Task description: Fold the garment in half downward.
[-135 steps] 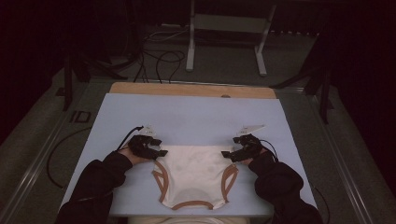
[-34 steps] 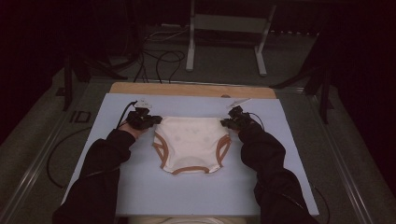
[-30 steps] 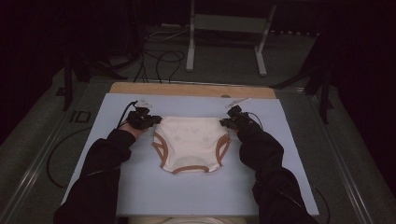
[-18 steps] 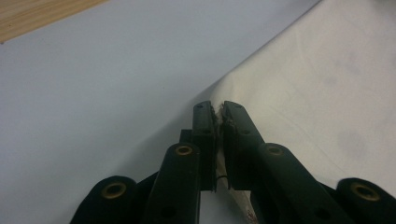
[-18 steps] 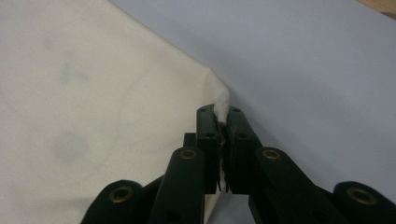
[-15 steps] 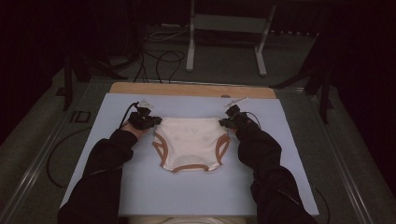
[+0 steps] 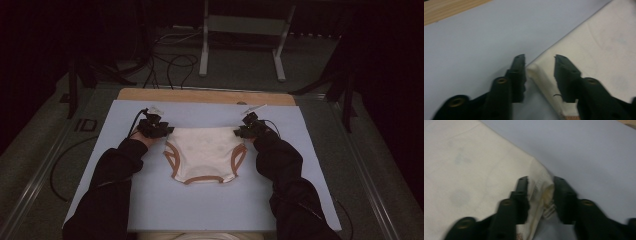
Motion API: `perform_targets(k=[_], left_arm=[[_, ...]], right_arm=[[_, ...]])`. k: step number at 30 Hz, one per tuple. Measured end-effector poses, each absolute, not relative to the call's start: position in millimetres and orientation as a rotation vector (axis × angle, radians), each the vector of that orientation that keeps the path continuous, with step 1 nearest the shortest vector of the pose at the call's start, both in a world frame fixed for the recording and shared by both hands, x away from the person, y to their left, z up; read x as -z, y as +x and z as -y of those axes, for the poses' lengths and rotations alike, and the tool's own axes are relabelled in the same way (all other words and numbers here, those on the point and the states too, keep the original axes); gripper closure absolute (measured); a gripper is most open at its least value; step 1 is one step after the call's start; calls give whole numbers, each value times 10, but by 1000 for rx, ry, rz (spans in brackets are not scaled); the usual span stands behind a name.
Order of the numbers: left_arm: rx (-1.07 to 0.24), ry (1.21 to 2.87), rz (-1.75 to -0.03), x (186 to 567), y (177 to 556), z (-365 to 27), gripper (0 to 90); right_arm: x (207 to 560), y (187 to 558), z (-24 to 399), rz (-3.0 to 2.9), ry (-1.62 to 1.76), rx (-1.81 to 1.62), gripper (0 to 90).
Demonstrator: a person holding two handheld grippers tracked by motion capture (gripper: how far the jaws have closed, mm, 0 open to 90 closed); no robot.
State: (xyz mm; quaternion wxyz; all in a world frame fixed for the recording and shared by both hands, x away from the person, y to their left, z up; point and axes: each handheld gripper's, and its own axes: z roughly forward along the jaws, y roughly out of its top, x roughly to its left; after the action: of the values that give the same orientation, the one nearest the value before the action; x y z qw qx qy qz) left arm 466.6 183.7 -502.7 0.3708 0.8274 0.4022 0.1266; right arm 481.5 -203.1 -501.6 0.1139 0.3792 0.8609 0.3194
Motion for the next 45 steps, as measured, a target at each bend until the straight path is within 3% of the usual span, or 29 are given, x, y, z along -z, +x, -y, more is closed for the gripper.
perform_targets(k=[7, 19, 25, 45], left_arm=[[-301, 2113, -1028, 4938, 4633, -1878, 371], [-254, 2121, -962, 4799, 4516, -1878, 61], [-242, 2122, -916, 4739, 4423, -1892, 2], [-266, 2106, -770, 4433, 4004, -1902, 2]], right_arm=[[4945, 4804, 2100, -2487, 1161, -982, 333], [4860, 4685, 2116, -2480, 1145, -1081, 145], [4816, 4605, 2076, -2478, 1114, -1121, 133], [4627, 4529, 1754, -2502, 992, -1174, 104]])
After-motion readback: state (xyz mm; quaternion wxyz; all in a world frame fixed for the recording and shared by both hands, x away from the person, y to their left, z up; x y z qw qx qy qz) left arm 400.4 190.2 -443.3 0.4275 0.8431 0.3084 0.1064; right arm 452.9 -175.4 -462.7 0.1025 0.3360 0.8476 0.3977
